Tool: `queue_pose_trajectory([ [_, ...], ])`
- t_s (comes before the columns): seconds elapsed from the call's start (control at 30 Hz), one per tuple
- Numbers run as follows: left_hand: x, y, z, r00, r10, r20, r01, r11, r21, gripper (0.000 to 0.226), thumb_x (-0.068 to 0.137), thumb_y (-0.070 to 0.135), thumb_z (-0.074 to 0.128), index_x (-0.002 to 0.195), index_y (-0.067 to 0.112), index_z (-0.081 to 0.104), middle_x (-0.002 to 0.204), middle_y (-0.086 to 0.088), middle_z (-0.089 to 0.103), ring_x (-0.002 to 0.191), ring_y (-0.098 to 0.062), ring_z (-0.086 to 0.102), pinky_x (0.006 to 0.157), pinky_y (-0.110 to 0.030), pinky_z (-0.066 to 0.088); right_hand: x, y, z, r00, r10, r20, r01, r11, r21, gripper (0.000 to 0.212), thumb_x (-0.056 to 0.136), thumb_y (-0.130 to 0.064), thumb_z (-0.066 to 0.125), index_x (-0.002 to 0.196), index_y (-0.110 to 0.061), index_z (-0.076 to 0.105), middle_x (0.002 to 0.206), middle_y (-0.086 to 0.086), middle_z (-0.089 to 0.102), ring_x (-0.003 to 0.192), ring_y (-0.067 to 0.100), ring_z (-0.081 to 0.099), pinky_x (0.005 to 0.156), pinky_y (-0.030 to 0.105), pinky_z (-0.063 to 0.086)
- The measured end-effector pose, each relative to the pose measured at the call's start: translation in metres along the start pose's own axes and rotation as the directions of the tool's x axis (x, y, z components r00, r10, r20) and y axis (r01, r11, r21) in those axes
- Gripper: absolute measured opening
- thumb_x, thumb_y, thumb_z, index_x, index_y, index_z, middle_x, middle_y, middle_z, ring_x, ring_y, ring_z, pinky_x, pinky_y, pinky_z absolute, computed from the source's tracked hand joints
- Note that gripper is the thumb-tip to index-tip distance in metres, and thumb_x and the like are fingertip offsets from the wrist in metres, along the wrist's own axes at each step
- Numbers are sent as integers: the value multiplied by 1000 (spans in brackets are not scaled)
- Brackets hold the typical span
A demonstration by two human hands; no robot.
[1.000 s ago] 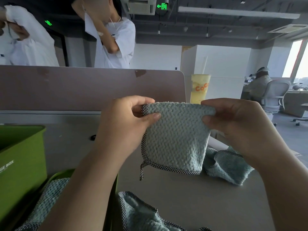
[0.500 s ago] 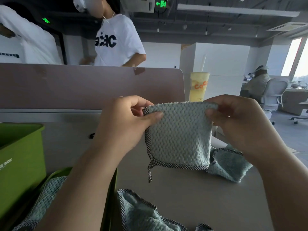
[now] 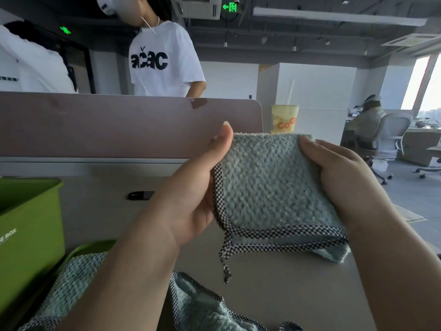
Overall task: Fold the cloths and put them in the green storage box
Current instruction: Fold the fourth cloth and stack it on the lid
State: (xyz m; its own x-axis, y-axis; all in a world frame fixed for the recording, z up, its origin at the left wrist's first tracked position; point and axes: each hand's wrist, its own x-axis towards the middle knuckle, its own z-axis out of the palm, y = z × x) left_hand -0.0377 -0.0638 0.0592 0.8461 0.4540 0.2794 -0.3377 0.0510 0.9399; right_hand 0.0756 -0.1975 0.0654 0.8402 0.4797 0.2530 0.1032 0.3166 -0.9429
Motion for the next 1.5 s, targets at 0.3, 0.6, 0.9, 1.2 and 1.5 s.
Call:
queue_pose_trajectory([
  [0.3, 4, -9, -9, 980, -176, 92, 168, 982, 88, 42, 63, 11, 67, 105, 8, 69, 101, -7, 76, 90, -22, 72, 78, -31, 59, 0, 0, 0, 997, 65, -43, -62, 995, 80, 32, 96, -25, 54, 105, 3, 64, 86, 15, 71, 63, 20, 69, 52, 32, 59],
  [0.6, 8, -8, -13, 988, -75, -137, 77, 997, 12, 23, 86, 0, 59, 107, 4, 67, 95, -12, 76, 76, -22, 74, 55, -27, 57, 3, 10, -3, 870, 234, 434, -252, 967, -17, 31, 81, -19, 60, 101, 4, 66, 87, 13, 76, 67, 19, 73, 52, 25, 57],
  [0.9, 3, -11, -11, 984, -152, 88, 138, 979, 148, 38, 67, 7, 72, 104, 12, 65, 90, -3, 77, 78, -17, 74, 60, -27, 58, 7, 16, 0, 966, 66, 250, -82, 995, 54, 18, 83, 6, 59, 100, 3, 65, 84, 17, 71, 57, 19, 69, 42, 19, 48],
  [1.2, 5, -13, -15, 998, -44, 43, 32, 967, 254, 54, 68, -13, 71, 116, 9, 60, 105, -4, 75, 99, -18, 70, 85, -28, 55, 6, 18, -2, 909, 62, 411, -5, 990, -138, 33, 75, -11, 68, 108, -8, 66, 101, 8, 76, 91, 23, 73, 70, 32, 56],
  [1.5, 7, -11, -20, 993, -116, 20, 108, 965, 241, 35, 74, -6, 70, 105, 8, 67, 95, -4, 77, 85, -16, 74, 68, -22, 58, 9, 18, -3, 936, 69, 345, -25, 991, -130, 35, 75, 8, 66, 109, -1, 66, 100, 13, 74, 85, 23, 72, 65, 26, 57],
])
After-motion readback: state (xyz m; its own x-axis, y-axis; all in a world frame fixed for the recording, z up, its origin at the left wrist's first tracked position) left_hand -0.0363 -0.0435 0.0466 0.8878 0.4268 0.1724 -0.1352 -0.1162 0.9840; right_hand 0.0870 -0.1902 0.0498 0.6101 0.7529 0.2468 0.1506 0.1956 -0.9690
